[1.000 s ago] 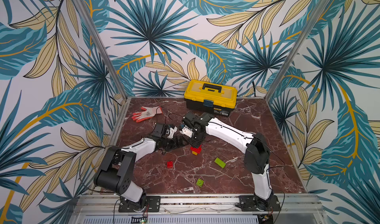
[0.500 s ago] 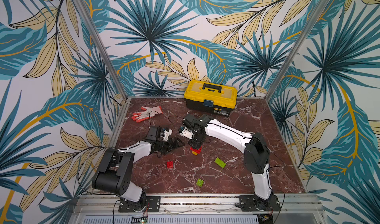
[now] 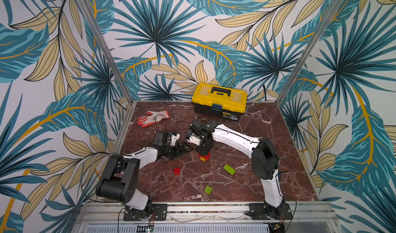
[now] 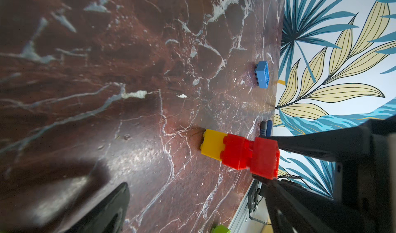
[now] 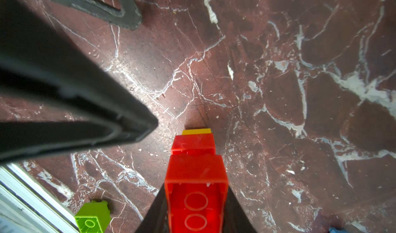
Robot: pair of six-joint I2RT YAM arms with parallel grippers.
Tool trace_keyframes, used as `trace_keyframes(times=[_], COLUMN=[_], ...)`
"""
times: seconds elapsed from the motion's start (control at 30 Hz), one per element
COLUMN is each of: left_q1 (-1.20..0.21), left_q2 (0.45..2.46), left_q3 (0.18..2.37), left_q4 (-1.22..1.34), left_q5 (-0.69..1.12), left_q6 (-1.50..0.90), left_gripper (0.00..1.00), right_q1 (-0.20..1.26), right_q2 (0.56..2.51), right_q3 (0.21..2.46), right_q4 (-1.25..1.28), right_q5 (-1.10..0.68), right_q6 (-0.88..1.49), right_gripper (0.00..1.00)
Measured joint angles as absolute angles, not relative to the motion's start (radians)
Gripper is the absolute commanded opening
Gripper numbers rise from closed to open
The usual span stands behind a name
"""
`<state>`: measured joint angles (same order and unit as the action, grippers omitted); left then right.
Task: Assemble a carrot with lego
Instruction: Assemble the lego brick with the lego brick.
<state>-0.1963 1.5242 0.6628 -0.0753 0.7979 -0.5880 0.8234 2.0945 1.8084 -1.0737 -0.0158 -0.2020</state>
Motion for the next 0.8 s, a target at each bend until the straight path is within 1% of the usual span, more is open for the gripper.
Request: trace_keyframes(times=[0.8], left_q1=[-0.196], left_q2=[1.527], left_q3=[0.663], left_q4=[-0.07], left_q5=[0.798], left_q6=[-0.588], left_gripper=[1.0], right_q1=[0.823], right_q2=[2.099], right_q3=[1.802], right_q4=[-1.071], right_q5=[-0.015], right_q6=[-0.218], right_gripper=[0.31])
